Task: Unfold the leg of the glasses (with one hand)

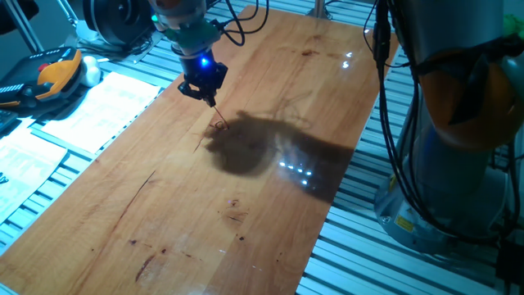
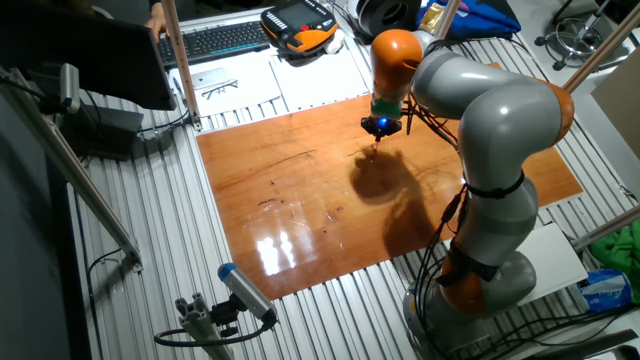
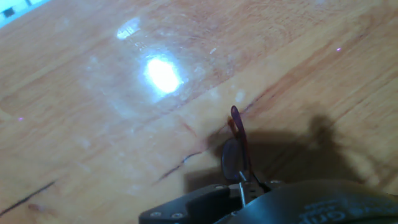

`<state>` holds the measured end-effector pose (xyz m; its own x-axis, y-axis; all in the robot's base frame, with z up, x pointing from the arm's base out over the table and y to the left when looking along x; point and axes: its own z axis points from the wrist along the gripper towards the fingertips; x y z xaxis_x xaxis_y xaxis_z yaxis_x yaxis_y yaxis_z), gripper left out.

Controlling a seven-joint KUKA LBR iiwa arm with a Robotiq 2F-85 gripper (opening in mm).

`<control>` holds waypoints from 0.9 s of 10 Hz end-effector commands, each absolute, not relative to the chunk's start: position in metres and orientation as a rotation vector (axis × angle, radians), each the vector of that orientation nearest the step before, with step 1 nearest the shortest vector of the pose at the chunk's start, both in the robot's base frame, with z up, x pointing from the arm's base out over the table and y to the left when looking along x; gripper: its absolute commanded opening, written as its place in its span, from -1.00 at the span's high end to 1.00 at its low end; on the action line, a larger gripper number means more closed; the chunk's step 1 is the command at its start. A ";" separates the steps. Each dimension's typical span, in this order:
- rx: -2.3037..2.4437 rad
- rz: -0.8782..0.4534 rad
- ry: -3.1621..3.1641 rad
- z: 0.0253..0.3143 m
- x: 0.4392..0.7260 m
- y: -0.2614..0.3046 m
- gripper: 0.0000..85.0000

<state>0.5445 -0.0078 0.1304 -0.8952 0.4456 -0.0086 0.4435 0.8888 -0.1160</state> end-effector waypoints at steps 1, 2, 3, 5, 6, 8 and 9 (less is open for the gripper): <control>-0.709 0.190 -3.033 0.133 0.543 -0.009 1.00; -0.689 0.225 -3.036 0.136 0.540 -0.009 1.00; -0.670 0.265 -3.042 0.138 0.538 -0.009 1.00; -0.634 0.331 -3.050 0.142 0.536 -0.009 1.00; -0.607 0.371 -3.056 0.143 0.535 -0.009 1.00; -0.589 0.404 -3.058 0.145 0.533 -0.010 1.00; -0.570 0.423 -3.058 0.145 0.533 -0.011 1.00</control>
<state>0.5331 -0.0112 0.1453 -0.9341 0.3540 -0.0462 0.3532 0.8974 -0.2645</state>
